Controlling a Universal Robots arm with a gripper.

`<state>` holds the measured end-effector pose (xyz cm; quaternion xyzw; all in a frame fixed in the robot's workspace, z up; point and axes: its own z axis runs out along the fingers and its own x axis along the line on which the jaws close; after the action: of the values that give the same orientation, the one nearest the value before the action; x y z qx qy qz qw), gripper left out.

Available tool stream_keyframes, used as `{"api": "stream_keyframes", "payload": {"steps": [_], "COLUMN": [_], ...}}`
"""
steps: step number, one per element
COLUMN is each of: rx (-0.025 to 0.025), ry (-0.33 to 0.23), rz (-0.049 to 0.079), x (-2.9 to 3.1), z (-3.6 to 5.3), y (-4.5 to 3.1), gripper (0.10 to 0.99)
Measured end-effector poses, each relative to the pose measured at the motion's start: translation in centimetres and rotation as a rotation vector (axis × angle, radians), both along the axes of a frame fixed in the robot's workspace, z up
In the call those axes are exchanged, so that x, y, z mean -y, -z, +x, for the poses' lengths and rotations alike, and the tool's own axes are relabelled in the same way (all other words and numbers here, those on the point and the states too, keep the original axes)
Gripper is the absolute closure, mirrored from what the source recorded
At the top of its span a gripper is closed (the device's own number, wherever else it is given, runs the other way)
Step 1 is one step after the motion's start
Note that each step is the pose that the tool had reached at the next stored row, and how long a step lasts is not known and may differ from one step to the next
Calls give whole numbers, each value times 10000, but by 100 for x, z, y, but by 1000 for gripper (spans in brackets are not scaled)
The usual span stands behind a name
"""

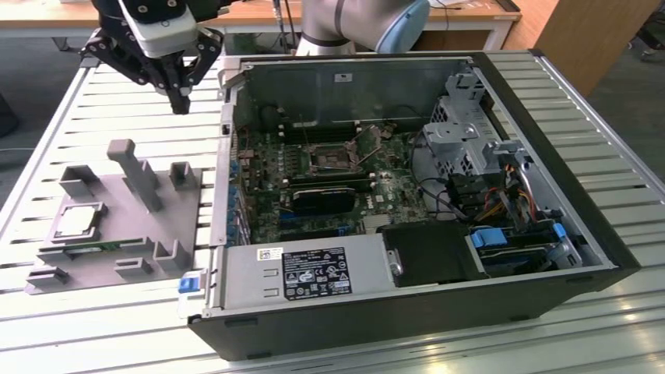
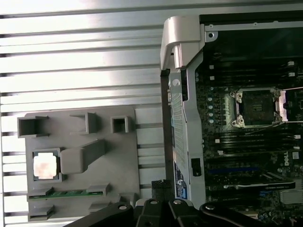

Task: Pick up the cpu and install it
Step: 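Reach for the cpu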

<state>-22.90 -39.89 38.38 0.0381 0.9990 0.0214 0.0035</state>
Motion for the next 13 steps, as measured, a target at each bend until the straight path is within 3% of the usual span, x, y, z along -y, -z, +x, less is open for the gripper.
{"api": "stream_keyframes", "payload": {"steps": [13], "rx": [-16], "ry": [0], "rz": [0], "x": [0], "z": [-28], "y": [6], "gripper": [980]}}
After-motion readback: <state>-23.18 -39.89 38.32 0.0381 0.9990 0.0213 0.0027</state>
